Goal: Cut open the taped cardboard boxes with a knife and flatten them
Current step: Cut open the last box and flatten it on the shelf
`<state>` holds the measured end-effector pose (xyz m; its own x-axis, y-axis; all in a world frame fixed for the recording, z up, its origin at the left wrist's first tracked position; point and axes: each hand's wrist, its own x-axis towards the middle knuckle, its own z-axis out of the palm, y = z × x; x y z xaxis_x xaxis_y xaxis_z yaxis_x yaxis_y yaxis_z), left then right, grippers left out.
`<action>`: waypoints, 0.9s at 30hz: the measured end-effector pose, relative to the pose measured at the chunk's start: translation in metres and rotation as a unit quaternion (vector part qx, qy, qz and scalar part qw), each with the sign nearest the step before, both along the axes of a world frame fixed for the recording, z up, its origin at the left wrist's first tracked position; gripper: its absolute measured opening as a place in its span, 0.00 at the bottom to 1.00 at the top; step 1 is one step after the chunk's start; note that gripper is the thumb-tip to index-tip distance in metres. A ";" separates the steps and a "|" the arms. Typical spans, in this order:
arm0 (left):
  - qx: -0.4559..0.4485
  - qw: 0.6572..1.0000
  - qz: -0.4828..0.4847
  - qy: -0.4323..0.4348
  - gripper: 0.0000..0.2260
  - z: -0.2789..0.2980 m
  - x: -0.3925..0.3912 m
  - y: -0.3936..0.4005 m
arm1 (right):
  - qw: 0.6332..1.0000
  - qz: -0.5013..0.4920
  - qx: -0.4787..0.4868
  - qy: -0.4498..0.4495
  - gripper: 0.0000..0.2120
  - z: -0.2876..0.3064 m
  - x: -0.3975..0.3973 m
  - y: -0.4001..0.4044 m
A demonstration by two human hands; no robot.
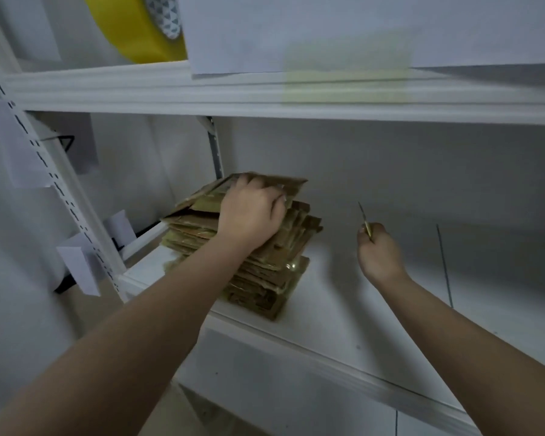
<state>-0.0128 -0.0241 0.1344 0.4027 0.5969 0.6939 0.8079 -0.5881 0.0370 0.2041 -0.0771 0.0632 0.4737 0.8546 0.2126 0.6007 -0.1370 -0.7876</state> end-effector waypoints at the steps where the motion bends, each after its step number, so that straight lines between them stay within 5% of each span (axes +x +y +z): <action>1: 0.004 1.000 -0.015 0.009 0.12 0.000 0.014 -0.009 | 1.000 0.002 0.002 0.000 0.10 -0.001 0.011 -0.004; 16: -0.123 0.970 -0.194 0.079 0.21 -0.050 0.381 -0.158 | 0.981 -0.127 -0.092 -0.113 0.16 -0.006 0.375 -0.174; 27: -0.197 0.959 -0.158 0.133 0.21 -0.067 0.476 -0.166 | 0.955 -0.109 -0.127 -0.246 0.18 -0.004 0.513 -0.164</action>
<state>0.4629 -0.1900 0.0675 0.7373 0.6112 0.2879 0.6041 -0.7872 0.1239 0.7170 -0.2413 0.0595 0.5432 0.8001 0.2545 0.8243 -0.4507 -0.3427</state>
